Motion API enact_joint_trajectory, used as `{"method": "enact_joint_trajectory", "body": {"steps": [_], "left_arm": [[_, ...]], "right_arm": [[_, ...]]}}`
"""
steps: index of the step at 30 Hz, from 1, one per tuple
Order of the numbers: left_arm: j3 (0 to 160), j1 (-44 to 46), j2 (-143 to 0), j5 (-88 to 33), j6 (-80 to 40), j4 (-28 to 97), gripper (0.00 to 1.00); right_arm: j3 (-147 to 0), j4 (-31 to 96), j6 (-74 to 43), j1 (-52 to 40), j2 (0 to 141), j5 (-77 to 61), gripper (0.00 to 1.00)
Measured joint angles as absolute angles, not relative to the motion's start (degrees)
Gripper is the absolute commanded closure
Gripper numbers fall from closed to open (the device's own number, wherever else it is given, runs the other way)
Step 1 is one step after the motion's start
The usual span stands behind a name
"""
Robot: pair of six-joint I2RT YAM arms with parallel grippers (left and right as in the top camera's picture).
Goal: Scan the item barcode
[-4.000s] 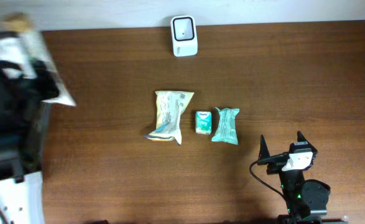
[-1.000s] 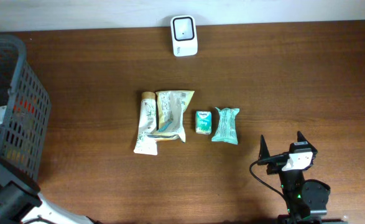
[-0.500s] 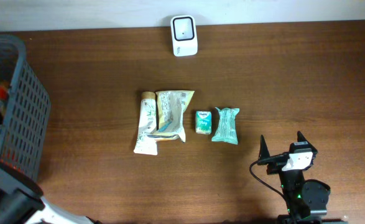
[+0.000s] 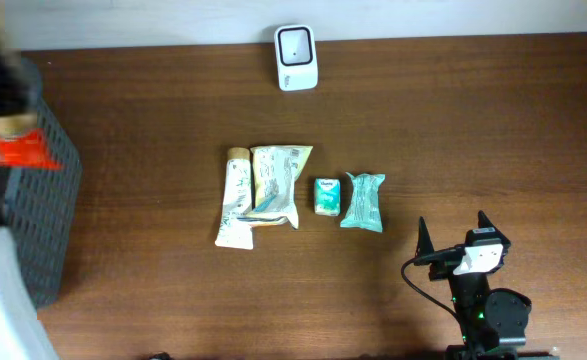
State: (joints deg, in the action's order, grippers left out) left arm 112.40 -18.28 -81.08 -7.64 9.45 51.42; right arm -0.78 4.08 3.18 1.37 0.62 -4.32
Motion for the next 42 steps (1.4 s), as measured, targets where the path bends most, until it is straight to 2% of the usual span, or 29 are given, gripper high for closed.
{"method": "enact_joint_trajectory", "body": {"steps": [3, 6, 11, 17, 21, 22, 23, 24, 27, 33, 37, 42], "left_arm": [[112.7, -8.1, -80.5, -8.5, 5.8, 61.3, 1.00], [112.3, -1.9, -83.7, -8.6, 3.3, 68.9, 1.00], [105.4, 0.8, -96.4, -8.4, 1.7, 72.5, 1.00], [90.9, 0.8, -102.9, -8.2, -1.0, 65.0, 1.00], [77.2, 0.8, -102.9, -8.8, -4.2, 51.5, 0.98], [74.0, 0.8, -102.9, -8.9, -5.0, 48.3, 0.78], [69.1, 0.8, -103.1, -8.8, -6.2, 42.9, 0.36], [67.6, 0.8, -103.2, -8.8, -6.6, 41.6, 0.01], [62.3, 0.8, -103.1, -9.1, -7.4, 33.8, 0.01], [63.6, 0.8, -99.7, -9.3, -7.8, 34.9, 0.01], [72.4, 0.8, -86.9, -9.0, -5.1, 35.7, 0.01], [77.1, -1.7, -71.4, -0.4, -1.9, 35.6, 0.01]], "right_arm": [[-0.8, 4.1, 3.2, 1.4, 0.6, -4.3, 0.01], [-0.8, 4.1, 3.2, 1.4, 0.6, -4.3, 0.01], [-0.8, 4.1, 3.2, 1.4, 0.6, -4.3, 0.01], [-0.8, 4.1, 3.2, 1.4, 0.6, -4.3, 0.01], [-0.8, 4.1, 3.2, 1.4, 0.6, -4.3, 0.01], [-0.8, 4.1, 3.2, 1.4, 0.6, -4.3, 0.01], [-0.8, 4.1, 3.2, 1.4, 0.6, -4.3, 0.01], [-0.8, 4.1, 3.2, 1.4, 0.6, -4.3, 0.01], [-0.8, 4.1, 3.2, 1.4, 0.6, -4.3, 0.02], [-0.8, 4.1, 3.2, 1.4, 0.6, -4.3, 0.01], [-0.8, 4.1, 3.2, 1.4, 0.6, -4.3, 0.01], [-0.8, 4.1, 3.2, 1.4, 0.6, -4.3, 0.01]]}}
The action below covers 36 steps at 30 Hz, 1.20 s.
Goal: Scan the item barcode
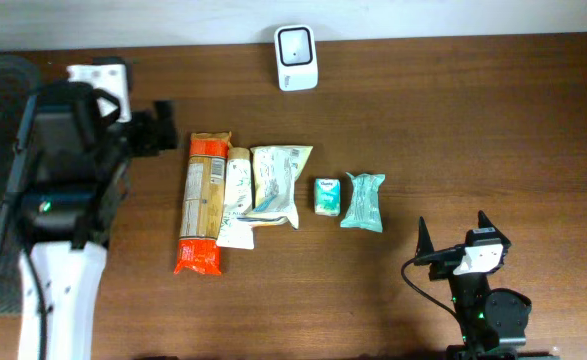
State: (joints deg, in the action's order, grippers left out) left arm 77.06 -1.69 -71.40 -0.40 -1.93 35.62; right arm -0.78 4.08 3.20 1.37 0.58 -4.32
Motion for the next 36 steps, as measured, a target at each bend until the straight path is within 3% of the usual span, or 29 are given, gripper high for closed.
{"method": "enact_joint_trajectory", "body": {"steps": [10, 18, 36], "left_arm": [[77.1, -17.9, -66.2, 3.9, 3.3, 41.2, 0.01], [77.1, -18.0, -71.5, -0.7, 12.3, 41.2, 0.01], [77.1, -18.0, -74.4, -0.9, 12.8, 41.2, 0.01]], "right_arm": [[-0.8, 4.1, 3.2, 1.4, 0.6, -4.3, 0.02], [-0.8, 4.1, 3.2, 1.4, 0.6, -4.3, 0.01], [-0.8, 4.1, 3.2, 1.4, 0.6, -4.3, 0.01]]}}
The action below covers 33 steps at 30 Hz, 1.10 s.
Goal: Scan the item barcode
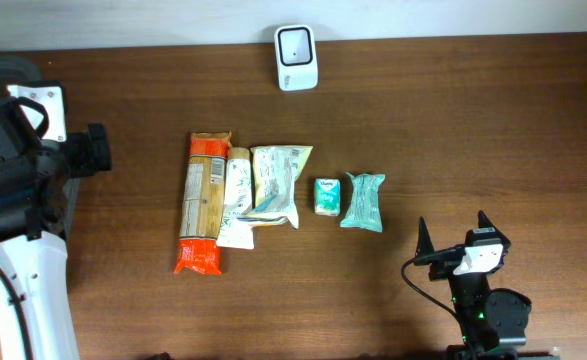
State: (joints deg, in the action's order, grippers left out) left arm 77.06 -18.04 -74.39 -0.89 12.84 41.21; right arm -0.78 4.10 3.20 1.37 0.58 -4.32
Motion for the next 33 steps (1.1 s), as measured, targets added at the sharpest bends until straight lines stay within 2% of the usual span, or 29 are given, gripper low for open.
{"method": "enact_joint_trajectory", "body": {"steps": [16, 21, 26, 30, 33], "left_arm": [[77.1, -18.0, -74.4, -0.9, 12.9, 41.2, 0.01], [77.1, -18.0, -74.4, -0.9, 12.9, 41.2, 0.01], [77.1, -18.0, -74.5, -1.1, 12.9, 41.3, 0.01], [77.1, -18.0, -74.5, -1.1, 12.9, 41.3, 0.01], [77.1, -18.0, -74.5, -1.1, 12.9, 41.3, 0.01]], "right_arm": [[-0.7, 3.4, 3.2, 1.4, 0.6, -4.8, 0.01], [-1.9, 1.1, 0.2, 1.4, 1.7, -17.7, 0.01], [-19.3, 9.6, -2.7, 1.4, 15.5, -27.5, 0.02], [-38.5, 28.6, -3.2, 1.4, 31.6, -31.2, 0.02], [-49.5, 36.1, -3.3, 1.4, 42.3, -32.8, 0.02]]}}
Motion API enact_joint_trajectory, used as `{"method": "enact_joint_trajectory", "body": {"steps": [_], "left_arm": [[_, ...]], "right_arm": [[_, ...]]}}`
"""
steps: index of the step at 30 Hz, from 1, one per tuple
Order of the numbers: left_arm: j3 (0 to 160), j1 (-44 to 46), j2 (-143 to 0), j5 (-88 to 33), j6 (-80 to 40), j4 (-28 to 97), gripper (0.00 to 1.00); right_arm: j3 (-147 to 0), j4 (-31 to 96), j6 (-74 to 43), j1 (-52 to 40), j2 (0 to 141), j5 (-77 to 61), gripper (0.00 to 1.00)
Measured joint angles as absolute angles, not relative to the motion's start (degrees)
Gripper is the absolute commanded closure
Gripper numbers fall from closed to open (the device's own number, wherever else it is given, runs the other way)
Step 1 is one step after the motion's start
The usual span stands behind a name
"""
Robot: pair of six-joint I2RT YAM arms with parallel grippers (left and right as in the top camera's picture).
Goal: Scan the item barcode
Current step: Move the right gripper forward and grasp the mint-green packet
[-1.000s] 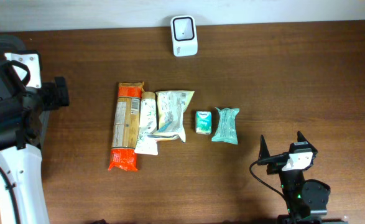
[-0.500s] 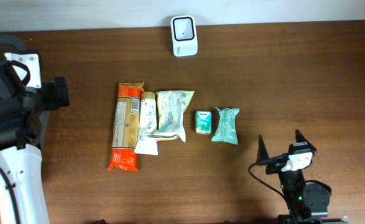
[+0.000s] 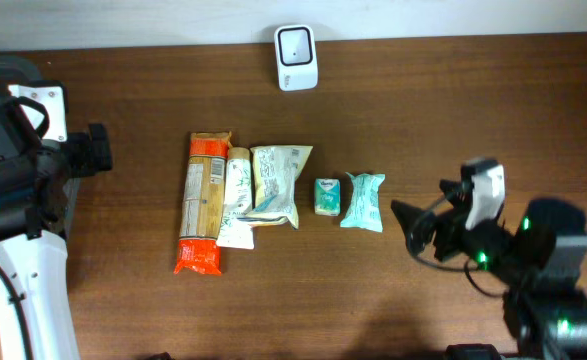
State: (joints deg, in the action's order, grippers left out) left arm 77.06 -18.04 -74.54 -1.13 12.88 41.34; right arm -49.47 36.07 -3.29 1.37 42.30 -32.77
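Five items lie in a row mid-table: a long orange packet [image 3: 200, 215], a white tube [image 3: 237, 195], a pale yellow packet [image 3: 277, 184], a small green box [image 3: 326, 196] and a teal packet [image 3: 362, 201]. The white scanner [image 3: 296, 57] stands at the table's far edge. My right gripper [image 3: 405, 228] is open, pointing left, a short way right of the teal packet and holding nothing. At the far left, my left gripper [image 3: 98, 150] looks open and empty, well left of the orange packet. No barcode can be made out.
A dark mesh basket sits at the far left edge, mostly hidden under the left arm. The right arm's body [image 3: 543, 260] fills the near right corner. Bare wood lies between the item row and the scanner.
My right arm has moved from the table's near edge up and left. Its open gripper now points at the teal packet from the right. The left arm and the items have not moved.
My left gripper first held the orange packet over the basket at the far left. Then the packet lay on the table left of the tube, with the gripper open beside its far end. The left arm was then back at the left, and now the right arm has come in.
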Motion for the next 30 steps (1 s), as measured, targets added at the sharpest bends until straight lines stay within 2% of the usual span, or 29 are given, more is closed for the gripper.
{"method": "enact_joint_trajectory", "body": {"steps": [1, 2, 3, 5, 6, 8, 11, 15, 22, 30], "left_arm": [[77.1, -18.0, -74.5, -1.1, 12.9, 41.3, 0.01], [77.1, -18.0, -74.5, -1.1, 12.9, 41.3, 0.01], [77.1, -18.0, -74.5, -1.1, 12.9, 41.3, 0.01], [77.1, -18.0, -74.5, -1.1, 12.9, 41.3, 0.01], [77.1, -18.0, -74.5, -1.1, 12.9, 41.3, 0.01], [77.1, -18.0, -74.5, -1.1, 12.9, 41.3, 0.01], [77.1, -18.0, -74.5, -1.1, 12.9, 41.4, 0.01], [77.1, -18.0, -74.5, -1.1, 12.9, 41.3, 0.01], [77.1, -18.0, -74.5, -1.1, 12.9, 41.4, 0.01], [77.1, -18.0, -74.5, -1.1, 12.9, 41.4, 0.01]], "right_arm": [[-51.4, 36.2, -3.3, 1.4, 44.8, -33.6, 0.01], [-53.7, 35.7, -3.3, 1.4, 48.6, -34.7, 0.37], [-53.9, 35.1, -3.3, 1.4, 50.4, -35.3, 0.61], [-53.9, 34.1, -3.2, 1.4, 54.9, -36.9, 0.88], [-54.0, 34.1, -3.3, 1.2, 58.2, -37.4, 0.96], [-55.7, 35.2, -4.9, -0.6, 64.4, -36.6, 0.96], [-65.3, 44.0, -9.1, -6.3, 76.7, -27.1, 0.96], [-74.0, 47.6, -12.7, -11.6, 87.6, -18.0, 0.96], [-74.1, 49.9, -18.9, -16.1, 102.5, -8.6, 0.96], [-74.7, 46.6, -19.8, -16.3, 110.5, -5.9, 0.96]]}}
